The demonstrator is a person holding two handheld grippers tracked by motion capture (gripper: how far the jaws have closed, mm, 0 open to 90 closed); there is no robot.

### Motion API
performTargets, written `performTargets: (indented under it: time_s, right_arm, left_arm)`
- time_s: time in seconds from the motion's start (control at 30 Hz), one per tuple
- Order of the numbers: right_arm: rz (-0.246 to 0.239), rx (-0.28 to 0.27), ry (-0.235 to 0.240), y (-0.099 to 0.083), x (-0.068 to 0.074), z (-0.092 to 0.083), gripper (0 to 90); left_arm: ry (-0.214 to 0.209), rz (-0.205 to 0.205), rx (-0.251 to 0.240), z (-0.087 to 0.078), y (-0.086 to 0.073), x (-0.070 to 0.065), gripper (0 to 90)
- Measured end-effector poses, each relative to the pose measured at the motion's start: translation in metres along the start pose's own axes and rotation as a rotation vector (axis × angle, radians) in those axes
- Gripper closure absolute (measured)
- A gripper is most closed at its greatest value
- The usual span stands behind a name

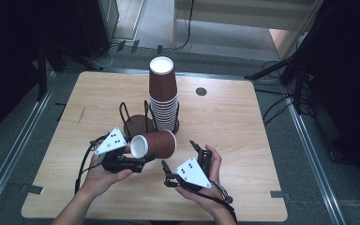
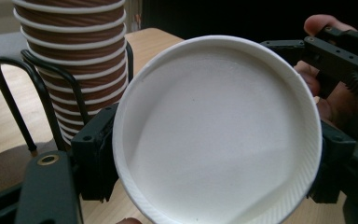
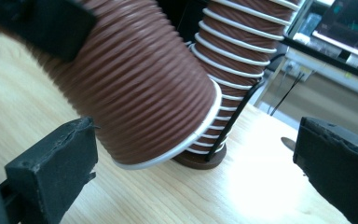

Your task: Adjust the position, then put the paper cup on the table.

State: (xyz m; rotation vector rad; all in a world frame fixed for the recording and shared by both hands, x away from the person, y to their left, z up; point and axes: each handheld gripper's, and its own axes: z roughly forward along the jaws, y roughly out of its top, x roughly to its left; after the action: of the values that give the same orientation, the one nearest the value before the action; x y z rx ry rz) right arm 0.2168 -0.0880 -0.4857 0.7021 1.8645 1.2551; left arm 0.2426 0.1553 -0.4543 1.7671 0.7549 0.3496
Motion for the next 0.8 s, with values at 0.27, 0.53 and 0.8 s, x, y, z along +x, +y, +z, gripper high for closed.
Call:
performTargets:
  time_s: [0.27, 0.53, 0.8]
  right_arm:
    - [0.203, 0.004, 0.011, 0.003, -0.014, 0.001, 2.0]
    - [0.348, 0.025, -0.012, 0.008, -0.018, -0.001, 1.9]
    - [0.505, 0.052, -0.003, 0.012, -0.021, -0.002, 0.0]
  left_arm:
    - [0.046, 0.008, -0.083, -0.002, -0.003, 0.002, 21.5]
    - [0.033, 0.004, -0.15, -0.001, -0.007, 0.006, 21.6]
    - [0.04, 0.01, -0.193, 0.004, -0.012, 0.004, 21.7]
